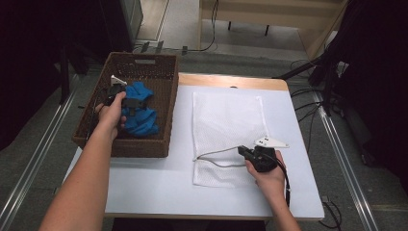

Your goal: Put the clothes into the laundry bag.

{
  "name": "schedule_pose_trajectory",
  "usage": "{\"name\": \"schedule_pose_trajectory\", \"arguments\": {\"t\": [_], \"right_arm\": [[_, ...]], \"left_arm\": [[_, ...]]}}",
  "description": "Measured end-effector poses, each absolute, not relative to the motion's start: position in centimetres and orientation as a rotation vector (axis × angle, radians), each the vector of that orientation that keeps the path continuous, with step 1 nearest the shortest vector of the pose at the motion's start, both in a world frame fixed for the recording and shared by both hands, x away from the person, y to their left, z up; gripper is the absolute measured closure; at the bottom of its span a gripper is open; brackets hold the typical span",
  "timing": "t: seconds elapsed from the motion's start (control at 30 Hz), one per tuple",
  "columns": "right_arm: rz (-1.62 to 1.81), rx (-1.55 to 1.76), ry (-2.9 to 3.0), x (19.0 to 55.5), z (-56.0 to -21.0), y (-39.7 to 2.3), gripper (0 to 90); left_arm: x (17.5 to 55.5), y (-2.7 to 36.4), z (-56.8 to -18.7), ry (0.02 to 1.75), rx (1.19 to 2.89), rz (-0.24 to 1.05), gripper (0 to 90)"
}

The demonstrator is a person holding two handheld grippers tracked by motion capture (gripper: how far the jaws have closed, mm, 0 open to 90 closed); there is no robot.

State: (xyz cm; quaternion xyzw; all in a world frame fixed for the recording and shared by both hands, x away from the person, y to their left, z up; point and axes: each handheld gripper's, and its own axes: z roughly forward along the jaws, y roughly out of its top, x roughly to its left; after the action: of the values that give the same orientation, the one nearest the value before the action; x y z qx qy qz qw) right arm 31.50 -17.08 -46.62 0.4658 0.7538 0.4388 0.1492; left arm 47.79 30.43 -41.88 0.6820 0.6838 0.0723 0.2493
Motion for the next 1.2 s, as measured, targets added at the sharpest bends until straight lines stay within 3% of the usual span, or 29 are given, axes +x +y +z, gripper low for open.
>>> {"name": "schedule_pose_trajectory", "arguments": {"t": [0.4,0.53,0.77,0.9,0.97,1.07,1.1,1.2], "right_arm": [[1.256,1.341,2.173,31.5,-46.8,-17.0,88.6],[1.254,1.344,2.174,31.5,-46.9,-17.0,88.6],[1.260,1.341,2.172,31.4,-46.8,-17.1,88.6],[1.261,1.337,2.169,31.4,-46.8,-17.1,88.6],[1.260,1.337,2.169,31.4,-46.8,-17.1,88.6],[1.258,1.334,2.168,31.4,-46.8,-17.0,88.6],[1.255,1.335,2.170,31.4,-46.8,-17.0,88.6],[1.256,1.331,2.170,31.4,-46.8,-17.0,88.7]], "left_arm": [[48.1,28.5,-43.1,1.893,2.045,0.323,0.0],[47.9,27.8,-43.4,1.854,2.172,0.439,7.7],[47.9,27.6,-43.4,1.854,2.210,0.491,14.9],[47.8,27.7,-43.0,1.830,2.217,0.484,24.2],[47.8,28.1,-42.8,1.851,2.186,0.482,34.4],[47.9,28.4,-42.6,1.866,2.165,0.477,39.4],[47.9,28.7,-42.4,1.884,2.139,0.466,49.3],[47.9,28.8,-42.3,1.889,2.140,0.466,57.7]]}}
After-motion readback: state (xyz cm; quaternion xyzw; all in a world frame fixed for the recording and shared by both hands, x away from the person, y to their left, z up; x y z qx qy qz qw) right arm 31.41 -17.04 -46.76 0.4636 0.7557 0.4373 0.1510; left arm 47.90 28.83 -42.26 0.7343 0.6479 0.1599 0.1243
